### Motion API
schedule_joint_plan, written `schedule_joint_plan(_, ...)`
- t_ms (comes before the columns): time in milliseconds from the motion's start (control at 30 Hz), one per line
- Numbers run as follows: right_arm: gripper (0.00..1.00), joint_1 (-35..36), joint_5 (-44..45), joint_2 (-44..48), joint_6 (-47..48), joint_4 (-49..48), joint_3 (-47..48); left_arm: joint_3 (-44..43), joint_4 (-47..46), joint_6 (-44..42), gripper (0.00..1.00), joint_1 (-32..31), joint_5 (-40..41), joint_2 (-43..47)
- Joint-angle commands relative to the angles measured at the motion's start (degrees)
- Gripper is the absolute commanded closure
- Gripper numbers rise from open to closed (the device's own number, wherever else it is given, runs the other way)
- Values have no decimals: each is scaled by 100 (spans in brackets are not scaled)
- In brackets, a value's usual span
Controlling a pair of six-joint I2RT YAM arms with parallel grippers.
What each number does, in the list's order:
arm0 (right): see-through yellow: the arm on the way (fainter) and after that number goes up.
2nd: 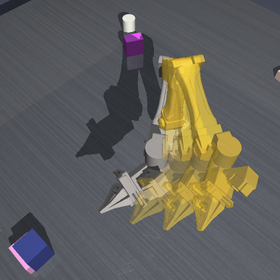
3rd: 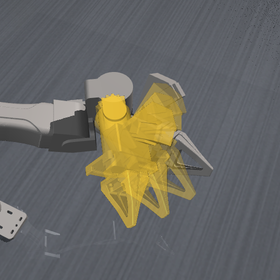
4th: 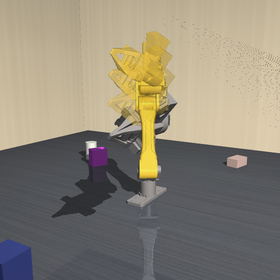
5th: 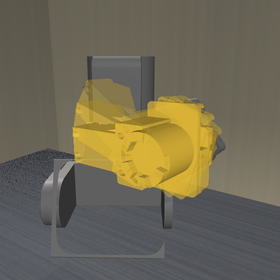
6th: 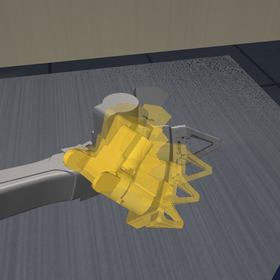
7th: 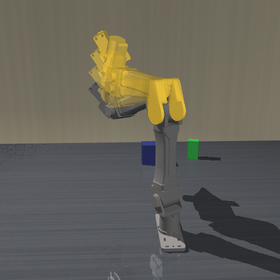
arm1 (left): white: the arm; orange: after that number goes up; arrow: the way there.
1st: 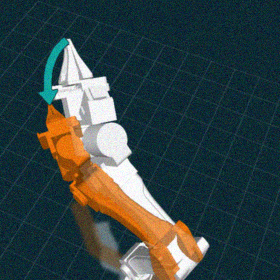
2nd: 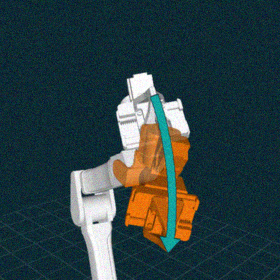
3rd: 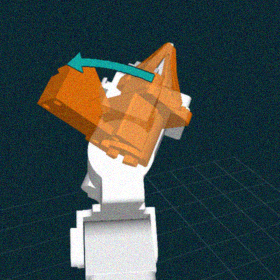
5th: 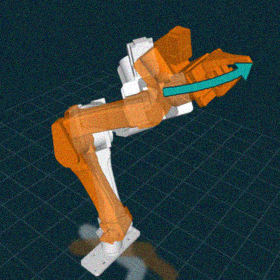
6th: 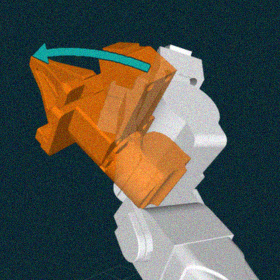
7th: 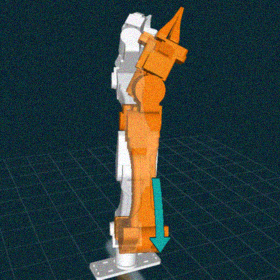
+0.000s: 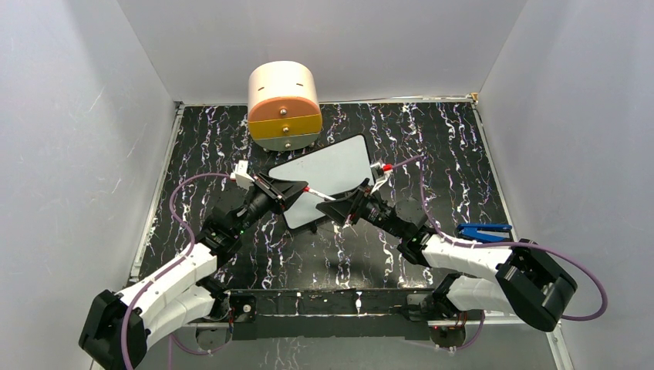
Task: Write a sentence on the whiteboard
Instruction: Open the whiteboard marker at the center of the board.
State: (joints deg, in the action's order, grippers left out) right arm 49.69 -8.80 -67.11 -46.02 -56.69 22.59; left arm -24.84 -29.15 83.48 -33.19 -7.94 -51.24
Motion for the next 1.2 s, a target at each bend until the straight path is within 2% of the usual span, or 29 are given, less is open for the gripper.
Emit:
schedule_joint_plan(0, 27, 35, -75, -36, -138, -821, 225, 53, -329, 109, 100, -55, 13, 10)
schedule_joint_plan(667, 54, 35, -69, 117, -78, -616, 295, -3, -321, -63, 100, -74, -119, -96)
schedule_joint_plan(1167, 61, 33, 81, 308, 22, -446, 215, -271, -63, -281, 100, -76, -322, -236)
